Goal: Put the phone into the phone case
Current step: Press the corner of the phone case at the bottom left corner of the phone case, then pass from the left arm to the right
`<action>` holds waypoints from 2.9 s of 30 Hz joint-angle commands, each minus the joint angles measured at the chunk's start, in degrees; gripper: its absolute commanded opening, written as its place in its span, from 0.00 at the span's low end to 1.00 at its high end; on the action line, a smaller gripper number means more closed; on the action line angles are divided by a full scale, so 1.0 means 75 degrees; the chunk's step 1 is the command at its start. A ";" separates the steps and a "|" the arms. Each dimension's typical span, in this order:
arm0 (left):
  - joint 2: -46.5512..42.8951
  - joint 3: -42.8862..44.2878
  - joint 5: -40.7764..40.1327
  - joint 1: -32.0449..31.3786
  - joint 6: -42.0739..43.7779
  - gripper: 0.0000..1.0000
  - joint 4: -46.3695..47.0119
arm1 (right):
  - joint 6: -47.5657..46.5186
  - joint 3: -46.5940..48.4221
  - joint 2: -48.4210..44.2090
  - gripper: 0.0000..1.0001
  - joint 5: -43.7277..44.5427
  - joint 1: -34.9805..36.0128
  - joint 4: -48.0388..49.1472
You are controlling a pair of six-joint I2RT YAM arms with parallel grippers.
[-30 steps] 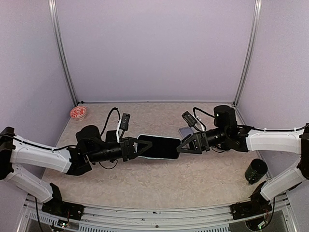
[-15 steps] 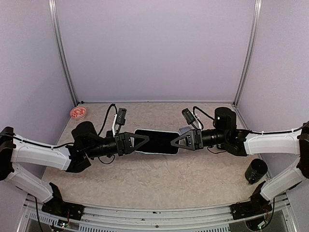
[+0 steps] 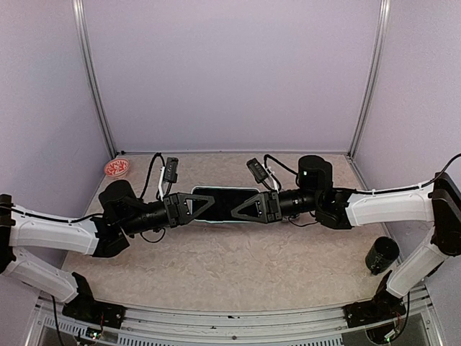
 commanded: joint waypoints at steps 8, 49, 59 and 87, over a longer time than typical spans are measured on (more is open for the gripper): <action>-0.0600 -0.0854 -0.0722 -0.0058 -0.0079 0.00 0.0811 | -0.1089 -0.0206 -0.0794 0.53 -0.0134 -0.0010 -0.1148; 0.1002 0.0646 0.0300 -0.0129 0.0721 0.00 -0.0074 | -0.2675 -0.0236 -0.1931 0.82 0.1171 -0.0270 -0.3889; 0.1091 0.0771 0.0162 -0.0234 0.0854 0.00 -0.0641 | -0.3028 -0.0166 -0.2286 0.86 0.1508 -0.0311 -0.4727; 0.0712 0.2434 0.0546 -0.0521 0.2779 0.00 -0.4561 | -0.4678 0.0777 -0.2602 0.89 0.2013 -0.0409 -0.7042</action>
